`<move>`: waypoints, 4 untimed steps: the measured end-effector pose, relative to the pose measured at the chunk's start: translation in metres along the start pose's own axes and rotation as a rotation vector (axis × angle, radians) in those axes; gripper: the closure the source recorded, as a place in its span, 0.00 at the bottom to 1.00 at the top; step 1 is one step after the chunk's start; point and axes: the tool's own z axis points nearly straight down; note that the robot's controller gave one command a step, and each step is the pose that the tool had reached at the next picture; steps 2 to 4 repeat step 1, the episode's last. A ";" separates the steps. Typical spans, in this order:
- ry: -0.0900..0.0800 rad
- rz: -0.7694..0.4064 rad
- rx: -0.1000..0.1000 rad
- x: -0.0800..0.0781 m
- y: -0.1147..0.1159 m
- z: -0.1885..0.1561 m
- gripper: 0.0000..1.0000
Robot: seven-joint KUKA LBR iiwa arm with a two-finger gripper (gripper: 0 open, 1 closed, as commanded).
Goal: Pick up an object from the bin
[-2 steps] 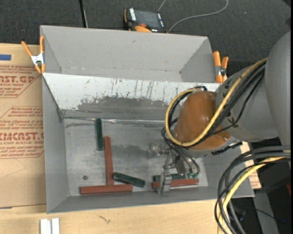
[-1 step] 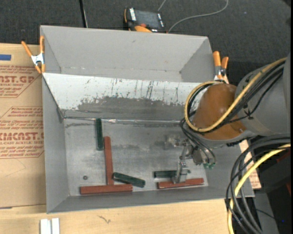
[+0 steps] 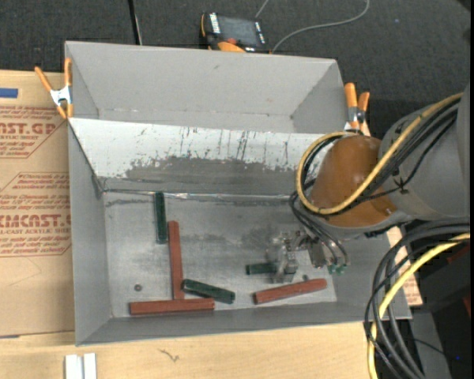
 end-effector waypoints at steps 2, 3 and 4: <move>-0.008 -0.017 0.002 -0.004 -0.017 -0.136 1.00; -0.008 -0.017 0.002 -0.004 -0.017 -0.136 1.00; -0.008 -0.017 0.002 -0.004 -0.017 -0.136 1.00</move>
Offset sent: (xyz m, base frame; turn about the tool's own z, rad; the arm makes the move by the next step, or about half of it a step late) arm 0.0026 -0.0170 0.1324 -0.0174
